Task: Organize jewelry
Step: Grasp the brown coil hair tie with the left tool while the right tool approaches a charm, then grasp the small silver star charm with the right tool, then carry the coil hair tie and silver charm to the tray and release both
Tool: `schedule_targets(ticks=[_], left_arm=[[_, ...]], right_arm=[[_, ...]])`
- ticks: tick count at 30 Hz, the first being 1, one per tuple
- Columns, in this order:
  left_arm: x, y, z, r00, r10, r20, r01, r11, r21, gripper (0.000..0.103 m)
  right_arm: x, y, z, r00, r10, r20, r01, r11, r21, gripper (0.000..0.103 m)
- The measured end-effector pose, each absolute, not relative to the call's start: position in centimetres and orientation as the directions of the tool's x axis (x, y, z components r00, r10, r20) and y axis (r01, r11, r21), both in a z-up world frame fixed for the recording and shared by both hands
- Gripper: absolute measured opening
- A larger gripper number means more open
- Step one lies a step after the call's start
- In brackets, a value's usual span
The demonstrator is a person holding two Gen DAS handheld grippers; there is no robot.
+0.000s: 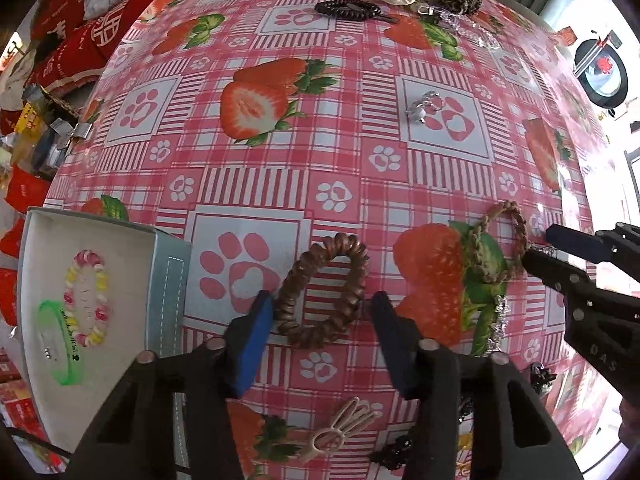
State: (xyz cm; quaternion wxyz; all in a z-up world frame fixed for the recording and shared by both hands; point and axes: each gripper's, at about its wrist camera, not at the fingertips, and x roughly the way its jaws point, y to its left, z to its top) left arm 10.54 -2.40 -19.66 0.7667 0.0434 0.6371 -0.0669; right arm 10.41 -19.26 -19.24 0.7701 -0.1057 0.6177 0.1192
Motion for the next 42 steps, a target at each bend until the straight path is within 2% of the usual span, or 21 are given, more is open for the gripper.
schedule_targets(ticks=[5, 6, 21, 35, 42], left_arm=[[10.5, -3.1, -19.3, 0.184, -0.060, -0.981, 0.176, 0.984, -0.027, 0.034], [10.5, -3.2, -19.3, 0.184, -0.066, -0.981, 0.180, 0.983, -0.033, 0.032], [9.2, -3.0, -15.1, 0.219, -0.136, -0.966, 0.170, 0.980, -0.099, 0.032], [7.9, 0.4, -12.1, 0.257, -0.176, -0.950, 0.138, 0.980, -0.145, 0.032], [6.7, 3.0, -10.7, 0.280, -0.179, -0.943, 0.089, 0.983, -0.161, 0.032]], right_arm=[[10.8, -18.7, -19.2, 0.209, 0.049, -0.977, -0.299, 0.954, -0.016, 0.026], [10.9, -18.9, -19.2, 0.212, 0.047, -0.976, -0.297, 0.955, -0.018, 0.012], [10.1, -24.7, -17.3, 0.176, 0.182, -0.967, -0.096, 0.981, 0.167, 0.013], [9.3, -24.0, -13.7, 0.199, 0.224, -0.954, -0.052, 0.974, 0.218, 0.013], [9.8, -21.5, -11.7, 0.214, 0.245, -0.946, -0.097, 0.969, 0.229, 0.013]])
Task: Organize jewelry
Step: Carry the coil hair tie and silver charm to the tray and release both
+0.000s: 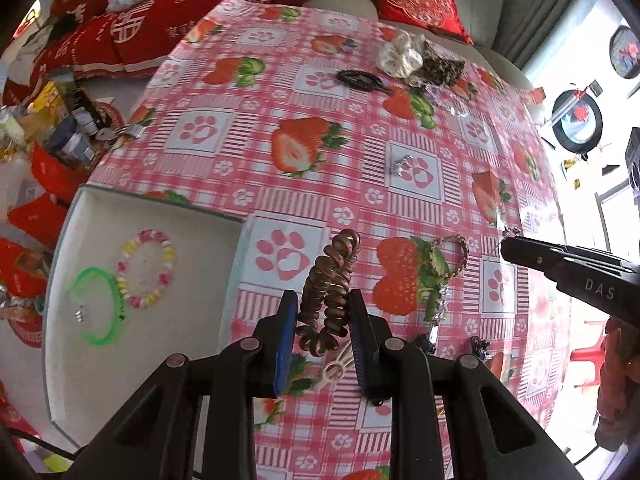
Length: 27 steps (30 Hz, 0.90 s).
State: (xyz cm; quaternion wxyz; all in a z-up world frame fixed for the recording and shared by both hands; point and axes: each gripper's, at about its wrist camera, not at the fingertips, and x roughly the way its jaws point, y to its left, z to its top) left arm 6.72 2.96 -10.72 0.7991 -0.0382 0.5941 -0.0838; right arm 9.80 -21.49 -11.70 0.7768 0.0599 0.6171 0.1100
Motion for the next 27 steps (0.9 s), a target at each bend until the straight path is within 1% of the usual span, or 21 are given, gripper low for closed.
schedule_targets(ticks=[7, 12, 20, 27], left_arm=[[5.5, 7.6, -9.4, 0.318, -0.149, -0.936, 0.000, 0.988, -0.157, 0.032], [4.1, 12.4, -9.5, 0.328, -0.100, -0.939, -0.097, 0.986, -0.139, 0.032], [1.5, 19.6, -11.0, 0.314, -0.024, -0.949, -0.248, 0.963, -0.106, 0.032], [-0.6, 23.9, -13.4, 0.281, 0.018, -0.960, -0.351, 0.933, -0.085, 0.032]], right_arm=[[10.7, -16.7, -9.8, 0.220, 0.293, -0.930, -0.182, 0.949, 0.256, 0.013], [11.4, -11.6, -8.5, 0.212, 0.339, -0.917, -0.278, 0.920, 0.276, 0.013], [11.7, -1.9, -8.0, 0.164, 0.407, -0.899, -0.440, 0.845, 0.303, 0.013], [11.2, 6.3, -9.5, 0.080, 0.444, -0.893, -0.542, 0.771, 0.335, 0.013]])
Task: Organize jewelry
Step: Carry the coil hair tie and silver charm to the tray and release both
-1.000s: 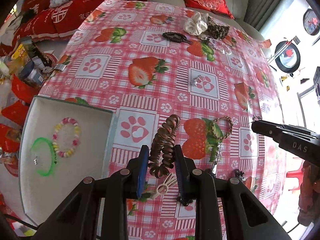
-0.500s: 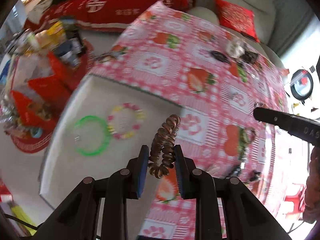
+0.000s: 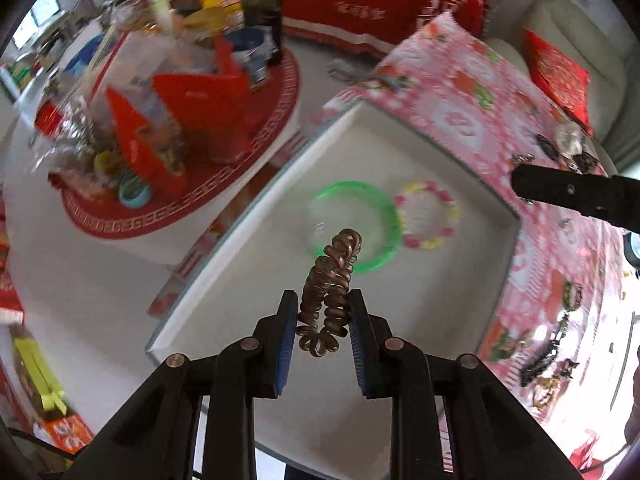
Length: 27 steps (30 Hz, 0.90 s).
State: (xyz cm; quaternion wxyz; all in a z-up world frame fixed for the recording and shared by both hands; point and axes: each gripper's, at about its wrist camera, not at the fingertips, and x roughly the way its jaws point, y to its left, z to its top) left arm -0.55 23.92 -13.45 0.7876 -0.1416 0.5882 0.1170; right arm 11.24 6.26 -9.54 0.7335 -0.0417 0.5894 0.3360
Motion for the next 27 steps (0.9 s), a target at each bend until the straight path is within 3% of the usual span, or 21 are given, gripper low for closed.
schedule_targets(ticks=[10, 22, 23, 24, 25, 27], left_arm=[[-0.9, 26.0, -16.7, 0.246, 0.032, -0.969, -0.377, 0.924, -0.065, 0.032], [-0.6, 26.0, -18.6, 0.224, 0.059, -0.973, -0.331, 0.943, -0.019, 0.033], [-0.6, 25.9, -18.7, 0.222, 0.064, -0.973, -0.327, 0.945, -0.012, 0.037], [-0.6, 25.9, -18.7, 0.221, 0.070, -0.973, -0.324, 0.946, -0.006, 0.050], [-0.7, 25.8, -18.6, 0.224, 0.082, -0.971, -0.325, 0.946, 0.005, 0.056], [-0.9, 25.7, -18.4, 0.238, 0.102, -0.966, -0.328, 0.944, 0.019, 0.060]], right_arm=[[10.6, 13.4, -14.6, -0.038, 0.411, -0.911, -0.588, 0.728, 0.353, 0.013], [11.8, 15.2, -19.1, -0.086, 0.331, -0.940, -0.573, 0.755, 0.319, 0.013], [11.8, 15.2, -19.3, -0.083, 0.324, -0.942, -0.574, 0.758, 0.311, 0.014], [11.8, 15.2, -19.3, -0.081, 0.319, -0.944, -0.575, 0.759, 0.305, 0.014], [11.9, 15.3, -19.4, -0.079, 0.313, -0.947, -0.578, 0.759, 0.299, 0.014], [11.9, 15.4, -19.5, -0.078, 0.304, -0.950, -0.581, 0.760, 0.291, 0.015]])
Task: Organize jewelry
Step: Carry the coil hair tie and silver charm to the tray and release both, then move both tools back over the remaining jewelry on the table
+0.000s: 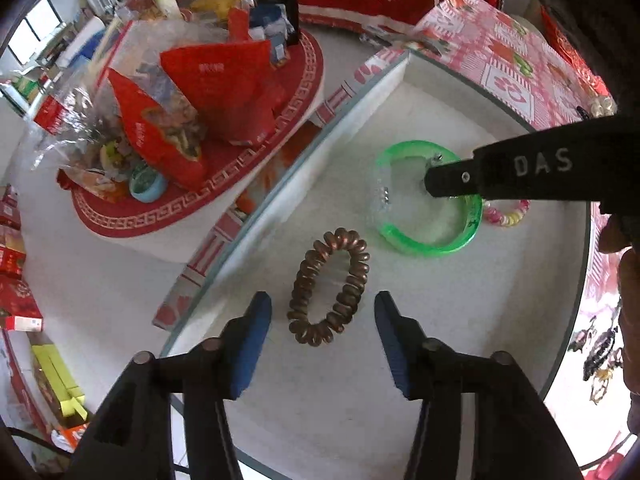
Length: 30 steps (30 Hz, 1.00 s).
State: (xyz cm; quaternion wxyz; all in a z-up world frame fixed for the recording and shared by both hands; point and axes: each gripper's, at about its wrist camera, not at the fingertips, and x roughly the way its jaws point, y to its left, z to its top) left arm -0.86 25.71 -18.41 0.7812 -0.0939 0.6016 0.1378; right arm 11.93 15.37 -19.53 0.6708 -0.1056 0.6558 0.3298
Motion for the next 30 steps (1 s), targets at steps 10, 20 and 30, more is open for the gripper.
schedule_targets(ticks=[10, 20, 30], left_arm=[[-0.8, 25.8, -18.3, 0.212, 0.116, -0.970, -0.339, 0.940, 0.038, 0.060], [-1.3, 25.7, -17.3, 0.217, 0.126, -0.968, -0.345, 0.937, 0.045, 0.063], [-1.3, 23.8, -15.6, 0.234, 0.178, -0.956, -0.301, 0.948, 0.102, 0.103]], right_arm=[[12.3, 15.6, -19.4, -0.091, 0.329, -0.940, -0.551, 0.770, 0.322, 0.041], [12.6, 13.6, -16.5, -0.082, 0.434, -0.897, -0.490, 0.766, 0.416, 0.051], [12.9, 8.3, -13.9, -0.016, 0.461, -0.887, -0.409, 0.807, 0.426, 0.060]])
